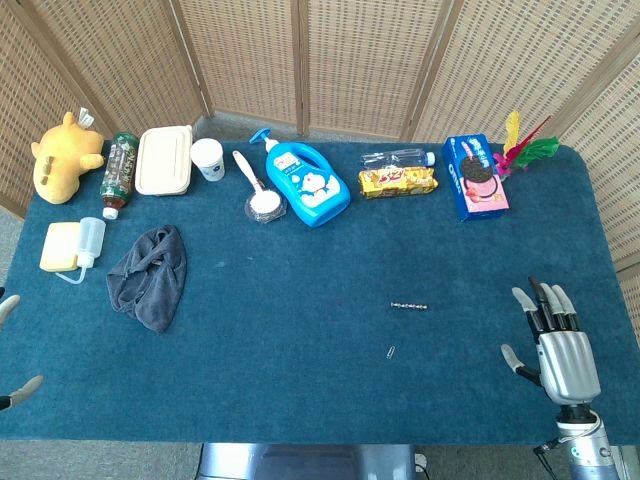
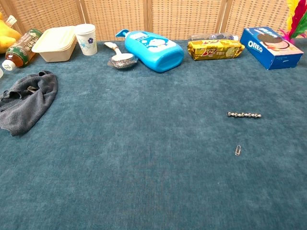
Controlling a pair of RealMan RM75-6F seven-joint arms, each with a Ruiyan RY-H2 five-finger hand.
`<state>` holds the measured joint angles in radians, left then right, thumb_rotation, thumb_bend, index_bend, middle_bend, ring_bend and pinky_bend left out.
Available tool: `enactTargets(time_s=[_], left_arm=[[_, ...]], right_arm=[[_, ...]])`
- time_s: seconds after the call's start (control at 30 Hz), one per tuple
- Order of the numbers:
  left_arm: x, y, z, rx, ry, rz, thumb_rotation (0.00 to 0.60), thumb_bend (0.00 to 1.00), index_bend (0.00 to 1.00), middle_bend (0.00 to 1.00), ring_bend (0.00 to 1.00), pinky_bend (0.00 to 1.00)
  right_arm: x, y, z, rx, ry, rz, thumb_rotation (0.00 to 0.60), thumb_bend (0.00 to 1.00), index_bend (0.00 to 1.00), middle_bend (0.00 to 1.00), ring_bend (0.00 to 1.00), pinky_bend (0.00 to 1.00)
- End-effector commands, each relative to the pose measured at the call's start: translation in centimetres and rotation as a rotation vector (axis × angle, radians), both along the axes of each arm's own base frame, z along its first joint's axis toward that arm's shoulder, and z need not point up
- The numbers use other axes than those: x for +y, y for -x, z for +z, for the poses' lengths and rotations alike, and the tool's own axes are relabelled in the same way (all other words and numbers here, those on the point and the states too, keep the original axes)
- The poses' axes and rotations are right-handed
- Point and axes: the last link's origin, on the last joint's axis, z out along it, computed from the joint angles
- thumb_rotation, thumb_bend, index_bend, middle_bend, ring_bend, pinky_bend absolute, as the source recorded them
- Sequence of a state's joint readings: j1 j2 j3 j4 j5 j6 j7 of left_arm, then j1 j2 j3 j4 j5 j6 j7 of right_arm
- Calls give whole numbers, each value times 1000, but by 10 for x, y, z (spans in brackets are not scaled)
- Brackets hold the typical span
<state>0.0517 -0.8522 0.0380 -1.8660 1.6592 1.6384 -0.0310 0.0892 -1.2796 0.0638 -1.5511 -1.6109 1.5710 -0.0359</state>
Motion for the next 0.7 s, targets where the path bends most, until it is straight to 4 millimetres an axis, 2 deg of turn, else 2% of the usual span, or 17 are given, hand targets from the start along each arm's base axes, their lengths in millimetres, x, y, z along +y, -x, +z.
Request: enactTargets(time_s=[0.03, 0.43, 0.6, 0.7], left_arm=[[0, 0, 0, 0, 0, 0, 600, 205, 0, 0, 0, 0], [-1, -1, 0, 3, -4, -5, 600, 206, 0, 0, 0, 0], [1, 0, -2, 2, 3, 6, 600, 206, 0, 0, 0, 0], [2, 0, -2, 6, 6, 8, 600, 206, 0, 0, 0, 0]], right_arm=[[0, 0, 0, -1, -1, -3, 600, 300, 98, 0, 0, 17], [-1, 0, -6, 8, -80, -39, 600, 300, 89, 0, 0, 7], [-14, -7, -19, 29, -131, -34, 600, 301, 183, 0, 0, 0], [-26, -14, -28, 37, -163, -33, 600, 300, 197, 0, 0, 0]])
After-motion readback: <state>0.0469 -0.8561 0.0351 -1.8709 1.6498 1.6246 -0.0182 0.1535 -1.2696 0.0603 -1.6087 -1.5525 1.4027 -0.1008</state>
